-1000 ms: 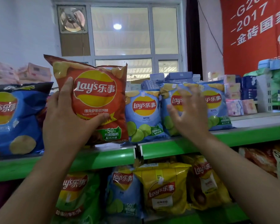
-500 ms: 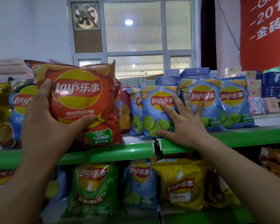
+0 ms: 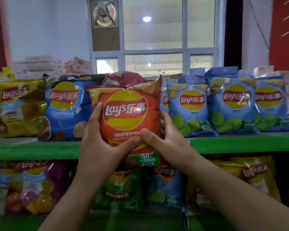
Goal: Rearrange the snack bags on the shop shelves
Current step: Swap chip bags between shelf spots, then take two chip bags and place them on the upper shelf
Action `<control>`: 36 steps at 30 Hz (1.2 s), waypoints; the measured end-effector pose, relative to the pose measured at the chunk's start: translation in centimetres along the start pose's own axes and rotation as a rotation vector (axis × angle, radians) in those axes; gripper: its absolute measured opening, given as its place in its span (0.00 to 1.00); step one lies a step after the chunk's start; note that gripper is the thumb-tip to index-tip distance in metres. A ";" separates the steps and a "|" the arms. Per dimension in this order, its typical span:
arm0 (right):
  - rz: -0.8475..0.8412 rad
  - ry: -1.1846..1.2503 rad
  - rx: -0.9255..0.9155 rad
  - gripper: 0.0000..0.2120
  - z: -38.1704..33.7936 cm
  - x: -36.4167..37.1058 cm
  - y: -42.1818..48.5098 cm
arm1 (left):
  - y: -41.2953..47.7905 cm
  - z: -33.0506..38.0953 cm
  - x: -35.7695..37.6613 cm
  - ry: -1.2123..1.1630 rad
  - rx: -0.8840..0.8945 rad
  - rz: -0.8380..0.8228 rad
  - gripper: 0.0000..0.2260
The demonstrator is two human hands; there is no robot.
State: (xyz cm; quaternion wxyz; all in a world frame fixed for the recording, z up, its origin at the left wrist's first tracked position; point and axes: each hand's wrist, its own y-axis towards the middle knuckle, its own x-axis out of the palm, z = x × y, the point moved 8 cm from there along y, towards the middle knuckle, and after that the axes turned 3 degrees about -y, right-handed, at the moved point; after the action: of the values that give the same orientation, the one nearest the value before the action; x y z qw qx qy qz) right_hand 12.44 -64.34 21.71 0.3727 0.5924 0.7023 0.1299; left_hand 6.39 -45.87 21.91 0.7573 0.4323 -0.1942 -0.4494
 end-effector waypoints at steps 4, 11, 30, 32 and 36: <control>0.047 0.290 0.140 0.51 1.8 1.1 -1.0 | -1.7 -1.7 -0.4 -0.148 -0.081 -0.126 0.44; 0.109 0.482 0.192 0.39 5.9 3.1 -6.2 | -4.8 -5.9 -2.6 -0.279 -0.239 -0.223 0.42; -0.266 0.592 0.595 0.48 13.5 27.3 -13.9 | -19.8 -24.3 -14.5 -0.297 -0.790 -0.347 0.38; -0.302 0.580 0.666 0.49 14.7 29.5 -14.6 | -21.2 -25.6 -15.8 -0.305 -0.799 -0.353 0.40; -0.247 0.573 0.724 0.43 15.6 33.6 -15.9 | -24.1 -28.1 -18.5 -0.298 -0.861 -0.335 0.38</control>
State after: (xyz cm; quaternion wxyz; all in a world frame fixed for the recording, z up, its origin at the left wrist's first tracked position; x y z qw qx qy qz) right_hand 10.68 -41.41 -11.35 -0.0536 0.5367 0.8420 -0.0102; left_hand 3.55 -22.05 -11.84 0.7486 0.0359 -0.0248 -0.6616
